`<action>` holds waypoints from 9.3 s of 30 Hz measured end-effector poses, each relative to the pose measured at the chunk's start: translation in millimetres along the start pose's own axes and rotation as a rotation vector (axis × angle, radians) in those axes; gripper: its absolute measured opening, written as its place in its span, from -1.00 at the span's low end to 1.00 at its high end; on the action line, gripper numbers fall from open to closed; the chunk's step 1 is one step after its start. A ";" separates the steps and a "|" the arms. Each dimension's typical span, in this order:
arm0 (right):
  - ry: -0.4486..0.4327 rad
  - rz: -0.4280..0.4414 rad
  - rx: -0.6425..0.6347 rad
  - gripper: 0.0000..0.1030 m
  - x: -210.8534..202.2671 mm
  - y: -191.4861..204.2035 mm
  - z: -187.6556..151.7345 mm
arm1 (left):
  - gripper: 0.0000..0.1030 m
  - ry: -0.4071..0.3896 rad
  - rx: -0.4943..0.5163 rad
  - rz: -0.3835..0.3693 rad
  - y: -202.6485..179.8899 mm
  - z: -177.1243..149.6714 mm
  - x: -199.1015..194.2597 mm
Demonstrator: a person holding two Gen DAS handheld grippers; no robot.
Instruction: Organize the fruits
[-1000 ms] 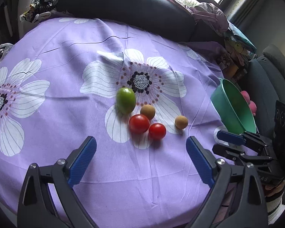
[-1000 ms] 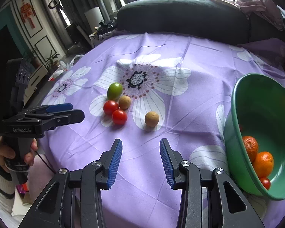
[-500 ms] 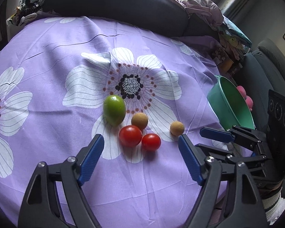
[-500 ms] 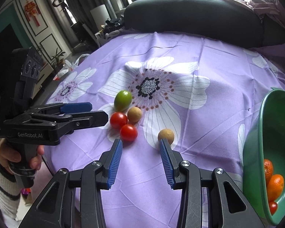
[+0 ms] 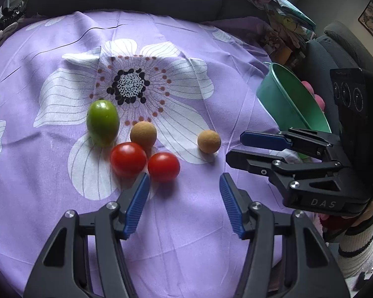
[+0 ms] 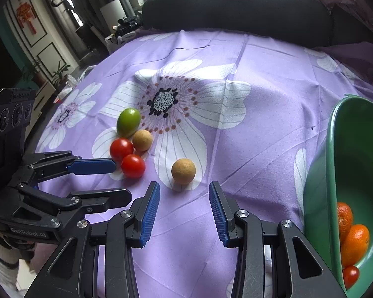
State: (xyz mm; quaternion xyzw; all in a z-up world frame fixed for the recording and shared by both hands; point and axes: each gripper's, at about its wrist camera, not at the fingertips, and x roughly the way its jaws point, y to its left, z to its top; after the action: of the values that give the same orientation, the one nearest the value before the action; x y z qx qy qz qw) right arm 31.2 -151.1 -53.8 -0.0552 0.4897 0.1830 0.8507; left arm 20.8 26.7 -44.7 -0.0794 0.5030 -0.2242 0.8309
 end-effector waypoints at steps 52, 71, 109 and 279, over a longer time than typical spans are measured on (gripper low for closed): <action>-0.300 -0.138 0.192 -0.47 -125.1 -83.0 -15.9 | -0.47 -0.122 0.280 -0.085 -135.3 70.9 9.7; -0.235 -0.198 0.335 -0.47 -119.9 -134.2 -53.7 | -0.46 0.003 0.377 -0.040 -183.8 75.7 68.0; -0.088 0.069 0.056 -0.45 -35.5 -4.3 -7.3 | 0.32 -0.147 -0.080 0.204 14.0 -38.4 -79.2; 0.060 0.417 0.223 -0.14 49.2 32.2 67.1 | 0.49 -0.114 0.054 0.116 38.4 23.9 -28.2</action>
State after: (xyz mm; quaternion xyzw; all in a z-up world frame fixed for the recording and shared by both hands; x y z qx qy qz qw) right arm 96.3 -90.3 -58.5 0.1357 0.5328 0.2977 0.7805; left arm 41.7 71.3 -24.3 -0.0402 0.4522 -0.1841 0.8718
